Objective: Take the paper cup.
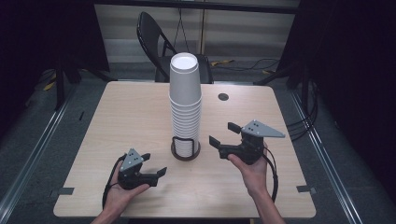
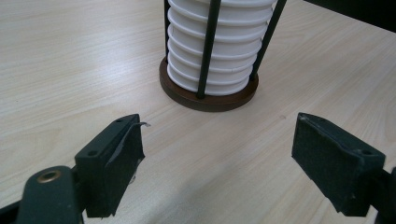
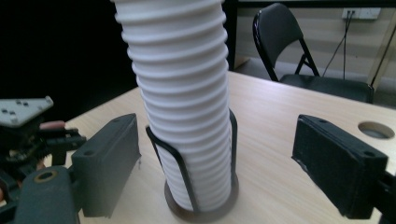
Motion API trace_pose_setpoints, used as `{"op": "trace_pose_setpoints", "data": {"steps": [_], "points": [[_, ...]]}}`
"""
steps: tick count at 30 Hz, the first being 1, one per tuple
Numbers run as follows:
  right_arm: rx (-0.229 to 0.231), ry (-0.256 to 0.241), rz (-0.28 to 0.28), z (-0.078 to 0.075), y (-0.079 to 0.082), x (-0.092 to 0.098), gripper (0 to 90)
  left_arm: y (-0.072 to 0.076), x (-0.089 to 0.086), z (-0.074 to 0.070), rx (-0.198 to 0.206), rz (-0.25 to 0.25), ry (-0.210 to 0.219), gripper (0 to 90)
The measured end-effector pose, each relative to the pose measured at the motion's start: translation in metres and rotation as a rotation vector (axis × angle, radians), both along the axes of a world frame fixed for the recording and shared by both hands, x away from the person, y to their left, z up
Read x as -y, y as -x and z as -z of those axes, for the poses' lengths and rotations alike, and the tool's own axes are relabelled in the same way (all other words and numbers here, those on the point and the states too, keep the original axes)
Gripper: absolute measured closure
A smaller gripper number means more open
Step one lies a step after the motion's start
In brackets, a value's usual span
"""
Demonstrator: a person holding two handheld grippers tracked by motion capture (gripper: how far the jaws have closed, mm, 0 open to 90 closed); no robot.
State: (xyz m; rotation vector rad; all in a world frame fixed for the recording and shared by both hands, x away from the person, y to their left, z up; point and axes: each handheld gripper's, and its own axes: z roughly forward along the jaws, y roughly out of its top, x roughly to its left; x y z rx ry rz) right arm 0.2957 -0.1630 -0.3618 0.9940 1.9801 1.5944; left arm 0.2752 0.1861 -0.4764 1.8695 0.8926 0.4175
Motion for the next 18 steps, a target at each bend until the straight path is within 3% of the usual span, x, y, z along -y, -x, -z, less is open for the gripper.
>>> {"op": "trace_pose_setpoints", "data": {"steps": [8,18], "points": [[0.037,-0.028,-0.029,-0.022,-0.008,-0.012,13.7,0.0,0.0,0.0,-0.001,0.0,0.001,16.3],[0.083,-0.018,-0.053,-0.05,-0.016,-0.026,13.6,0.0,0.001,0.0,-0.002,0.007,-0.006,16.3]]}}
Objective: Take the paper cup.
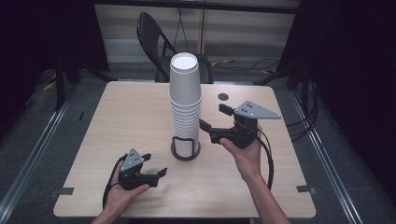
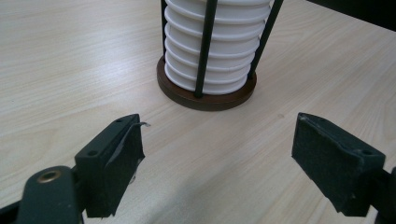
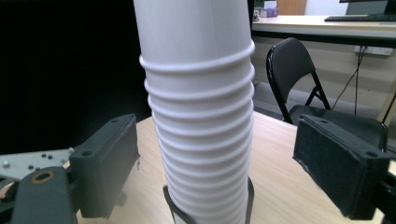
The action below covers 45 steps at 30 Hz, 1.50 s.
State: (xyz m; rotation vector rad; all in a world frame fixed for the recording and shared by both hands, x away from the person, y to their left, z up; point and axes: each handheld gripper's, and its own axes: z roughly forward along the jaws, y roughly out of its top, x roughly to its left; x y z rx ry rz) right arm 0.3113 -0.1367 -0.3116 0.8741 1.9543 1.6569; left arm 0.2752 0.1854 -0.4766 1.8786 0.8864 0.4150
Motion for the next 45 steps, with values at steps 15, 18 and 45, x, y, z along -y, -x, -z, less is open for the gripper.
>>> {"op": "trace_pose_setpoints", "data": {"steps": [15,18,45], "points": [[0.064,-0.009,-0.032,-0.041,-0.012,-0.023,13.3,0.0,0.0,0.0,-0.005,0.0,0.002,16.3],[0.072,-0.01,-0.034,-0.048,-0.018,-0.028,13.3,0.0,0.0,0.0,-0.006,0.005,0.0,16.3],[0.036,0.03,-0.058,-0.046,-0.06,-0.068,10.1,0.0,0.0,0.0,-0.005,0.011,-0.003,16.4]]}}
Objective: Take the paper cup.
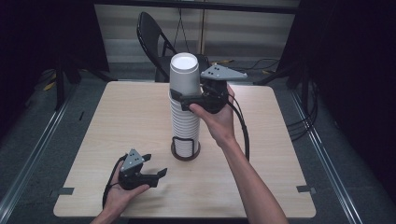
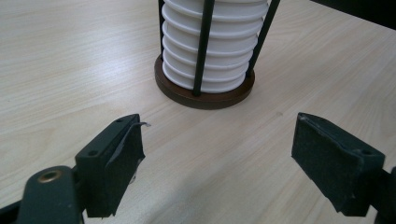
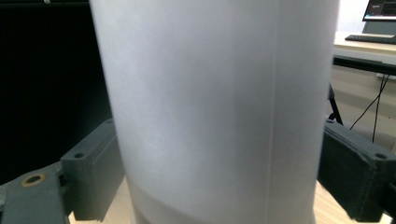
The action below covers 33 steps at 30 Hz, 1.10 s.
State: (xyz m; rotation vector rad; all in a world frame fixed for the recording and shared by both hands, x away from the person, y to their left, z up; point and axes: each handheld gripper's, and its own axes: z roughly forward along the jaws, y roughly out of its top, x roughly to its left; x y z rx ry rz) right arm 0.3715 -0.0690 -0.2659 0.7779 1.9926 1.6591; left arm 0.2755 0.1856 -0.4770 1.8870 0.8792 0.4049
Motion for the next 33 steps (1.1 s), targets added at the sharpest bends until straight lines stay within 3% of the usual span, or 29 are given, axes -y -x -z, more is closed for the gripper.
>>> {"op": "trace_pose_setpoints", "data": {"steps": [16,33], "points": [[-0.002,0.012,0.003,0.0057,-0.0038,-0.0032,10.5,-0.0003,0.0006,0.0007,-0.002,0.003,-0.005,16.4],[0.031,0.037,0.019,0.0036,-0.0028,-0.0057,12.3,-0.0005,0.001,0.0012,-0.008,0.003,-0.005,16.4]]}}
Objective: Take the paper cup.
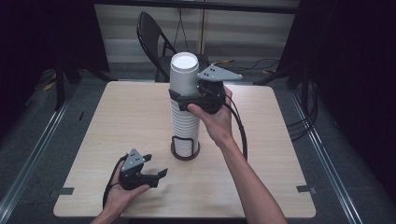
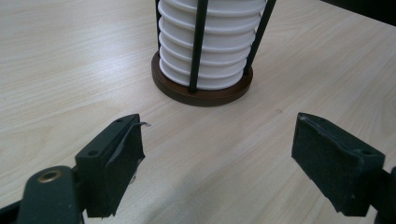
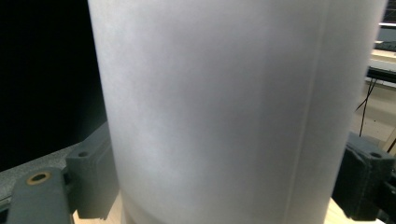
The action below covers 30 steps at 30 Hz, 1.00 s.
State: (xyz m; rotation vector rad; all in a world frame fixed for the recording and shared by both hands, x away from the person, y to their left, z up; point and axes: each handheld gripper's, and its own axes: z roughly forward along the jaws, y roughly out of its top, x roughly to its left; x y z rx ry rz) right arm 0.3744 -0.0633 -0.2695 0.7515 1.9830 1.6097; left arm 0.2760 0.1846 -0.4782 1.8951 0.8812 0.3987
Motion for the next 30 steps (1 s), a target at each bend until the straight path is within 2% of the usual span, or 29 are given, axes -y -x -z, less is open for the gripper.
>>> {"op": "trace_pose_setpoints", "data": {"steps": [8,15,30], "points": [[0.003,0.002,-0.001,-0.001,-0.001,0.0,12.4,0.0,0.0,0.0,-0.002,-0.001,0.001,16.4],[0.021,-0.023,-0.004,-0.01,0.0,0.001,13.0,-0.001,-0.001,0.0,-0.001,-0.003,0.0,16.4],[0.023,-0.064,-0.003,-0.02,0.0,0.001,13.6,-0.002,-0.001,0.001,0.0,0.001,-0.009,16.4]]}}
